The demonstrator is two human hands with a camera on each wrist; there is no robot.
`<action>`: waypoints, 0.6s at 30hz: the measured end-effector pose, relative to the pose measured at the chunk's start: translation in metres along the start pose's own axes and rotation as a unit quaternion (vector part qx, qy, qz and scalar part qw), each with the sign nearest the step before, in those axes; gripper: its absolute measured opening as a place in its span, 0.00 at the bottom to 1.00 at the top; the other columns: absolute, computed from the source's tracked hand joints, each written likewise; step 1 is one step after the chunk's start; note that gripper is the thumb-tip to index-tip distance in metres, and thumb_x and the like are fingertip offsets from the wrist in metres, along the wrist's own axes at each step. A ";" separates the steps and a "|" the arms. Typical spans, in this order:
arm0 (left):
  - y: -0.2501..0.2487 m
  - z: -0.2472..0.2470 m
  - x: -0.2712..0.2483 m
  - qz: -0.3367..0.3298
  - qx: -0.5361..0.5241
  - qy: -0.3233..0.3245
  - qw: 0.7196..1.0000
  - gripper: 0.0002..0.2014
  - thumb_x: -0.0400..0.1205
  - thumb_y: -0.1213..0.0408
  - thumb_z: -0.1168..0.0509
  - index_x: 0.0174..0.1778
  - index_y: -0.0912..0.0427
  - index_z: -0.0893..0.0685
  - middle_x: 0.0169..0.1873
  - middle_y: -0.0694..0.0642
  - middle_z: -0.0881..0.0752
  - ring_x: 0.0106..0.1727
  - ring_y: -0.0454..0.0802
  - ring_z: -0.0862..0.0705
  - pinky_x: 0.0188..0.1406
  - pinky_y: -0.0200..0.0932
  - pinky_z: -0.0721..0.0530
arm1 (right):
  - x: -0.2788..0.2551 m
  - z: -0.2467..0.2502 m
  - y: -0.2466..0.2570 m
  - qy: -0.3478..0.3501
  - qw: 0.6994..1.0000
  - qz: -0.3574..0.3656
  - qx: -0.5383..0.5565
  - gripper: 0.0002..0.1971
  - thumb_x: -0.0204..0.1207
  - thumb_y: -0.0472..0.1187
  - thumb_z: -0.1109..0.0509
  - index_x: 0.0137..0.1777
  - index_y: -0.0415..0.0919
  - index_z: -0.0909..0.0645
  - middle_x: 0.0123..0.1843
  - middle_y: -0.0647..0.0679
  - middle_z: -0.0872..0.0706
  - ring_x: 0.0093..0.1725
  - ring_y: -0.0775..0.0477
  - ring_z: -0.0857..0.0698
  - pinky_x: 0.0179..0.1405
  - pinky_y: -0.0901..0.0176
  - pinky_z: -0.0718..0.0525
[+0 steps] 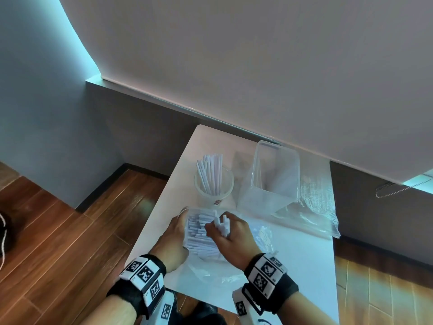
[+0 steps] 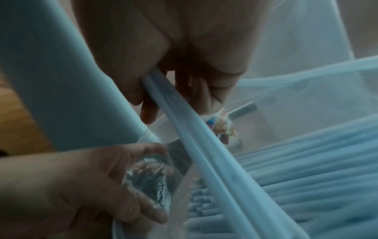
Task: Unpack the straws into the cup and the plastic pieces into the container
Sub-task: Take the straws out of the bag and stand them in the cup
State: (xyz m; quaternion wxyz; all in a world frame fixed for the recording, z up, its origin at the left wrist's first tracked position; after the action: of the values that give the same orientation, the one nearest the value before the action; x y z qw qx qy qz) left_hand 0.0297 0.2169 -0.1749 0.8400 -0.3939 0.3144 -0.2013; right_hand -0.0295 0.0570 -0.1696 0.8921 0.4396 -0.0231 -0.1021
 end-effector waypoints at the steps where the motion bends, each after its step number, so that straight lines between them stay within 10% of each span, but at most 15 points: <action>1: -0.001 0.000 0.000 -0.001 -0.005 -0.002 1.000 0.39 0.77 0.75 0.31 0.71 0.37 0.45 0.67 0.47 0.31 0.74 0.47 0.29 0.69 0.37 0.27 | 0.000 0.001 -0.003 -0.014 1.000 -0.013 0.022 0.19 0.75 0.54 0.34 0.32 0.38 0.19 0.35 0.46 0.18 0.34 0.48 0.17 0.38 0.52 0.21; 13: 0.006 -0.002 0.005 0.023 0.027 0.013 0.999 0.51 0.73 0.79 0.32 0.83 0.42 0.55 0.76 0.51 0.35 0.75 0.49 0.30 0.73 0.45 0.24 | -0.008 0.012 -0.023 0.060 0.987 -0.148 -0.015 0.17 0.62 0.50 0.30 0.23 0.42 0.31 0.22 0.53 0.27 0.23 0.55 0.30 0.26 0.57 0.26; 18: -0.002 0.001 0.009 0.000 0.009 0.003 1.000 0.39 0.74 0.75 0.32 0.74 0.41 0.41 0.62 0.44 0.28 0.66 0.45 0.26 0.67 0.42 0.23 | 0.015 0.066 0.038 0.062 0.997 -0.053 0.015 0.10 0.72 0.37 0.27 0.29 0.36 0.17 0.23 0.48 0.14 0.25 0.52 0.13 0.34 0.62 0.15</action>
State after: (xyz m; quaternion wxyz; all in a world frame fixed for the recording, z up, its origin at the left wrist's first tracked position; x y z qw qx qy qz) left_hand 0.0361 0.2112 -0.1762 0.8427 -0.3856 0.3144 -0.2055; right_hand -0.0176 0.0254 -0.0998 0.8782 0.4595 0.0540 -0.1214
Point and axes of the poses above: each hand's wrist, its own x-axis towards the middle knuckle, its own z-axis out of the back of the hand, y = z × x, the point moved 2 cm from there along x, towards the middle knuckle
